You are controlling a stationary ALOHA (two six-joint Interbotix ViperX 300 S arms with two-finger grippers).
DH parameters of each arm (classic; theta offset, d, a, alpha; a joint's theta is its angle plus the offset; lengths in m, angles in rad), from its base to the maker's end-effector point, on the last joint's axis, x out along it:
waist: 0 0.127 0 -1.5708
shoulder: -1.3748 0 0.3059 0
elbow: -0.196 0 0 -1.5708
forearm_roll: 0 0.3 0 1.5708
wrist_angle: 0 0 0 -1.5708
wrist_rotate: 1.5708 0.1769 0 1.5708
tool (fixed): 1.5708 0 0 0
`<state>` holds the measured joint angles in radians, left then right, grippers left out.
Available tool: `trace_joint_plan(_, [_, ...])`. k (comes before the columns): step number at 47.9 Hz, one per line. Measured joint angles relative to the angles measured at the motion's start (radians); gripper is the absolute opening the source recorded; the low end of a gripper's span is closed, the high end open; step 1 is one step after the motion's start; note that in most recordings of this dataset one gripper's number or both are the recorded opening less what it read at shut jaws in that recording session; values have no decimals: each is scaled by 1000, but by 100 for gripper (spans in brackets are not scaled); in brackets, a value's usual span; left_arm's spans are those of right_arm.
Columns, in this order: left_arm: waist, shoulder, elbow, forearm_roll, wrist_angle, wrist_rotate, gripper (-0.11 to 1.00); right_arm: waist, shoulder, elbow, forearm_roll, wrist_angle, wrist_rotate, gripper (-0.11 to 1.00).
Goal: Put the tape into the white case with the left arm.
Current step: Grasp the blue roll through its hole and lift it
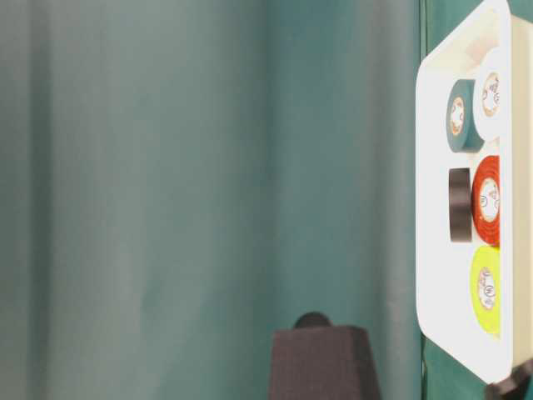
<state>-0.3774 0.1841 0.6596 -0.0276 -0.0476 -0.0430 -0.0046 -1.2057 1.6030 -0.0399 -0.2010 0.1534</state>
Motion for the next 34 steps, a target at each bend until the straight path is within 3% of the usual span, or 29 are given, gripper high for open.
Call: trace_joint_plan(34, [-3, 77, -38, 0, -2, 3, 99, 0, 0, 0, 0, 2, 0, -9])
